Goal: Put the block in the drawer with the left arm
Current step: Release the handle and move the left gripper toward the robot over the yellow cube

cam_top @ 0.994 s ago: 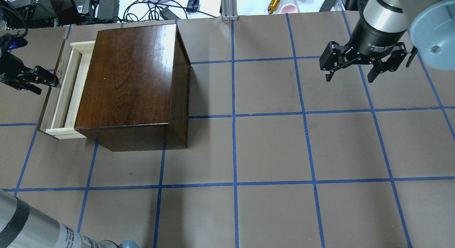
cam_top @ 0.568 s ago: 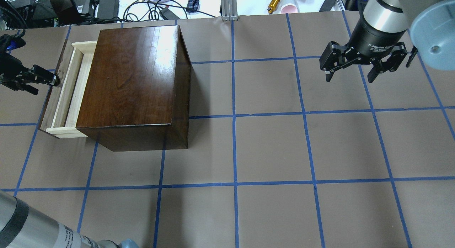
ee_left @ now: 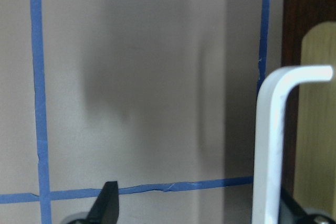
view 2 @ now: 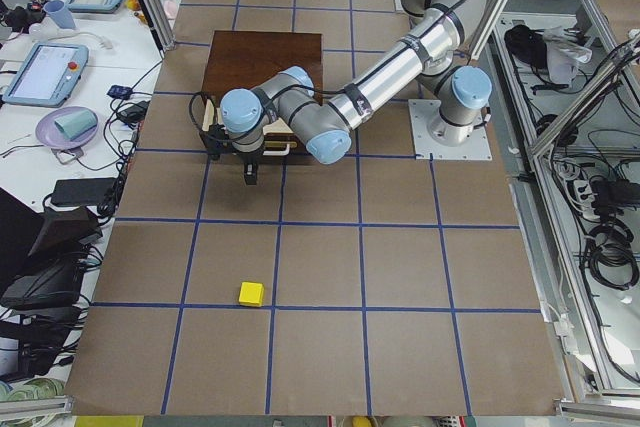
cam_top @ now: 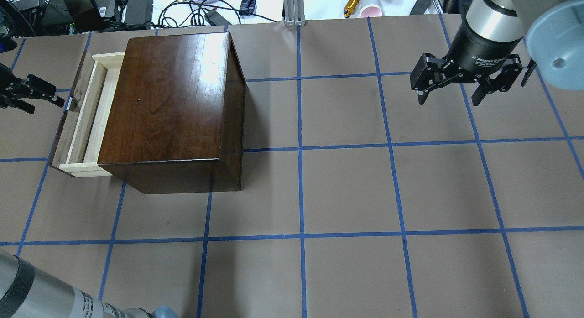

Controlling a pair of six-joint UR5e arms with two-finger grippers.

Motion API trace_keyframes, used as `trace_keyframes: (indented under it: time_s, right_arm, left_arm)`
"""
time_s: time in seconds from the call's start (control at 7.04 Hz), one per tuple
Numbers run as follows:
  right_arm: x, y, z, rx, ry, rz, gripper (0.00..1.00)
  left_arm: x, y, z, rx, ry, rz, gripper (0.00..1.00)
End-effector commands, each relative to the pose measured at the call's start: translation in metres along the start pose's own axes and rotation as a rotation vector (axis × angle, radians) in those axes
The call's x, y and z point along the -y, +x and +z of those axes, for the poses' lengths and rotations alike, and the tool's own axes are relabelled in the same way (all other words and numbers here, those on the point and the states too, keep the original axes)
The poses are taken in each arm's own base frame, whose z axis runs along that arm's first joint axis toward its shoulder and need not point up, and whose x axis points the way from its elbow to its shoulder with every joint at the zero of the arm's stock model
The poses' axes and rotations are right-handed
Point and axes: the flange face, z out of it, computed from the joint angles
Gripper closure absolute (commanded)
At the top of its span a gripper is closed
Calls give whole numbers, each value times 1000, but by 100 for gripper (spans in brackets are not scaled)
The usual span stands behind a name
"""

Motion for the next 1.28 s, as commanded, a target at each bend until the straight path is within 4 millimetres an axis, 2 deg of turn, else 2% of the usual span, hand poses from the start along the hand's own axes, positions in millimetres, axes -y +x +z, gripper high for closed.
trace_keyframes:
  time_s: [0.0, 0.28, 0.57, 0.71, 0.99, 1.14]
  right_arm:
    - [0, 0, 0, 0, 0, 0, 0]
    - [0, 0, 0, 0, 0, 0, 0]
    - [0, 0, 0, 0, 0, 0, 0]
    - [0, 0, 0, 0, 0, 0, 0]
    - [0, 0, 0, 0, 0, 0, 0]
    - [0, 0, 0, 0, 0, 0, 0]
  left_arm:
    - [14, -21, -26, 99, 3, 26, 0]
    - [12, -65, -19, 166, -41, 56, 0]
    - [27, -104, -6, 223, -81, 60, 0]
    - [24, -135, 1, 226, -86, 37, 0]
    - [22, -177, 21, 253, -55, 98, 0]
    - [14, -199, 23, 252, -59, 120, 0]
